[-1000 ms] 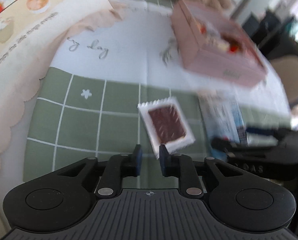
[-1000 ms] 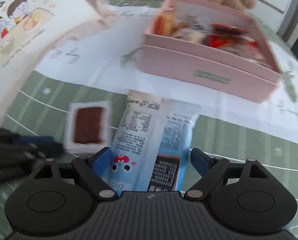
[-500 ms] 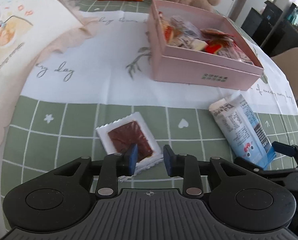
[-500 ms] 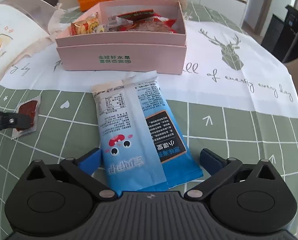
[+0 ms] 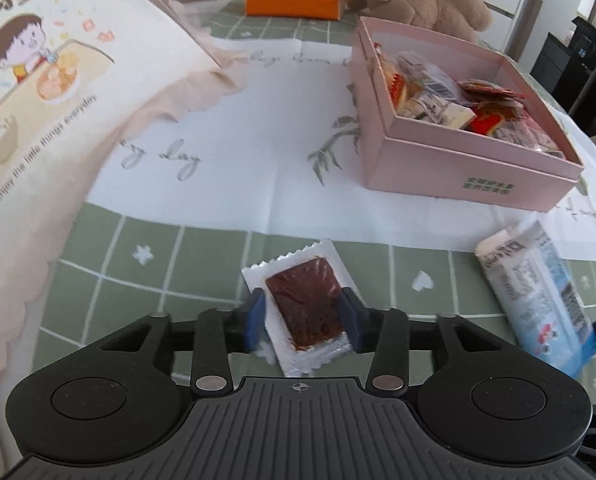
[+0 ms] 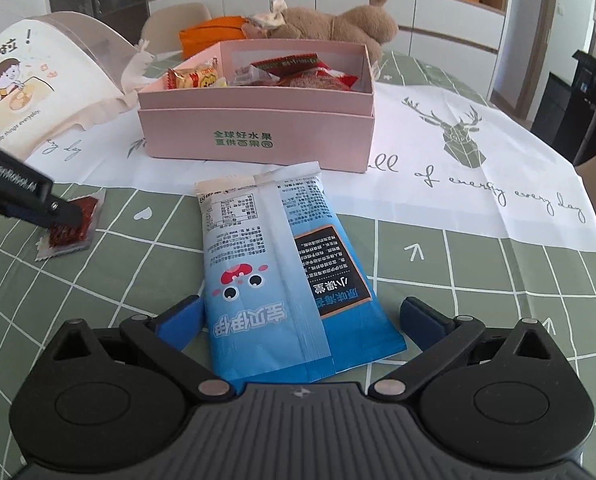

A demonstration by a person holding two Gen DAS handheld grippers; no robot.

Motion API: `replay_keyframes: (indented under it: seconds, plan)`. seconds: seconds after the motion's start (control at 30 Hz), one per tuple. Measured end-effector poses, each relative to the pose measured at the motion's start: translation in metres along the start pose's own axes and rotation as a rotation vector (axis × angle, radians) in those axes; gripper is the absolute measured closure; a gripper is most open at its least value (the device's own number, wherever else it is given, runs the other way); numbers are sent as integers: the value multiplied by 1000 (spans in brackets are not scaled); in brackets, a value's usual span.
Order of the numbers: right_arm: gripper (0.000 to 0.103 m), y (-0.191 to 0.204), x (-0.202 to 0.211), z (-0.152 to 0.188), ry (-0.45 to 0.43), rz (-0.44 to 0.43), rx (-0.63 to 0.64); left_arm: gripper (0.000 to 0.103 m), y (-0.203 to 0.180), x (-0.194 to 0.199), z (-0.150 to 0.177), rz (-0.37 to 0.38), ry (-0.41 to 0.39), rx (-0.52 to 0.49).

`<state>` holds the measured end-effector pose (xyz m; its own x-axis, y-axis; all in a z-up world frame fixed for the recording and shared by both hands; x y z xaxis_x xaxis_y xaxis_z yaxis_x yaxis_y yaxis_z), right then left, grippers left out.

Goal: Organize snacks
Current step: 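Grasp the chocolate square in its white wrapper with the left tool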

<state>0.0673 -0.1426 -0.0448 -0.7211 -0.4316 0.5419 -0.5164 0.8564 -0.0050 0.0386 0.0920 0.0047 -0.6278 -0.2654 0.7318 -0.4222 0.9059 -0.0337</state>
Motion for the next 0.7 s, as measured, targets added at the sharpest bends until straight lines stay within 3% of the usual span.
replay_keyframes:
  seconds: [0.07,0.2,0.33,0.47,0.57,0.7]
  plan:
    - [0,0,2,2,-20,-3,2,51,-1,-2,0,10,-5,-5]
    - [0,-1,4,5,-41,-2,2,50,-5,-6,-1,100,15,12]
    - [0,-1,4,5,-43,-2,1,52,-9,-8,-4,86,33,18]
    - [0,0,4,5,-45,-1,0,53,-14,2,-5,82,-11,8]
    - [0,-1,4,5,-45,-2,1,51,-16,-9,-3,80,41,23]
    - [0,-1,4,5,-45,-2,1,51,-27,-14,-7,35,32,-24]
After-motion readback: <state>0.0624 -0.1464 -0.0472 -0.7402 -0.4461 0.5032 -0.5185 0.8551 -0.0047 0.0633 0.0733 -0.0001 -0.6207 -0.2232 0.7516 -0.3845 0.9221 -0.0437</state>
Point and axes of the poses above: each gripper's, at about its wrist camera, not at the fingertips, and x roughly against the way its jaws point, y to its left, z to its underside, the point moved 3 cm from there along -x, roughly the way its jaws point, and after that the axes turned 11 degrees about -y, right-handed, at the moved point
